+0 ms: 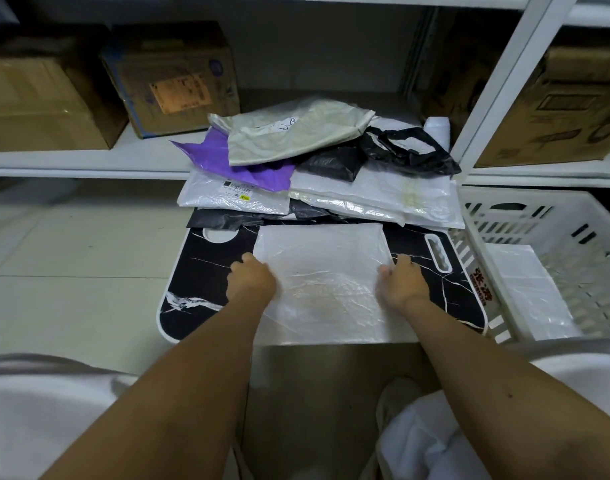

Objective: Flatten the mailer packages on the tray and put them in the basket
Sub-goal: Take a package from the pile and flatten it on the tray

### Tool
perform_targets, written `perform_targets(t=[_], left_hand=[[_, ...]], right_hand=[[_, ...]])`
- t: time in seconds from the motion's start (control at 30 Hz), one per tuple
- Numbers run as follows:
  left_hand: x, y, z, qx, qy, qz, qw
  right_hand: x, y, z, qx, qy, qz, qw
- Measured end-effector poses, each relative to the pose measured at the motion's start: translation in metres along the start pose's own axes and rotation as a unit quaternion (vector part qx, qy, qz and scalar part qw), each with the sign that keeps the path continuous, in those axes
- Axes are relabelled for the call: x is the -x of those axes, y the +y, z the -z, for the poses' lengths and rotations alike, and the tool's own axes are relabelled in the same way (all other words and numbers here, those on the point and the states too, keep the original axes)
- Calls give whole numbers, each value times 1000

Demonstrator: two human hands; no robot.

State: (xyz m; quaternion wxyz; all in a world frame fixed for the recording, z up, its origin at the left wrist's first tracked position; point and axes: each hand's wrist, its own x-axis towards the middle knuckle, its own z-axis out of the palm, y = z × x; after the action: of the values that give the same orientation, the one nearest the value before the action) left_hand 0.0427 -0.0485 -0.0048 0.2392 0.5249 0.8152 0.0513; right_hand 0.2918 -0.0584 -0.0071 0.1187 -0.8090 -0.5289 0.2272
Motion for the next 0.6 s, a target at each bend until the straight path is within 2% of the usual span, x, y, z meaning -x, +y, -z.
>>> perform_targets(t=[0.13,0.33,0.47,0.6], left_hand=[[-1,8,1,65,-40,120,990],[1,7,0,78,-39,161,983],[12,10,2,73,-28,169,982],[26,17,9,66,-10,153,986]], right_hand=[[-5,-11,0,-89,-13,-104,990],[-2,-21,5,-91,-57,-156,982],[6,-25,9,-72,-81,-155,982],[20,-26,13,-51,-76,-97,991]])
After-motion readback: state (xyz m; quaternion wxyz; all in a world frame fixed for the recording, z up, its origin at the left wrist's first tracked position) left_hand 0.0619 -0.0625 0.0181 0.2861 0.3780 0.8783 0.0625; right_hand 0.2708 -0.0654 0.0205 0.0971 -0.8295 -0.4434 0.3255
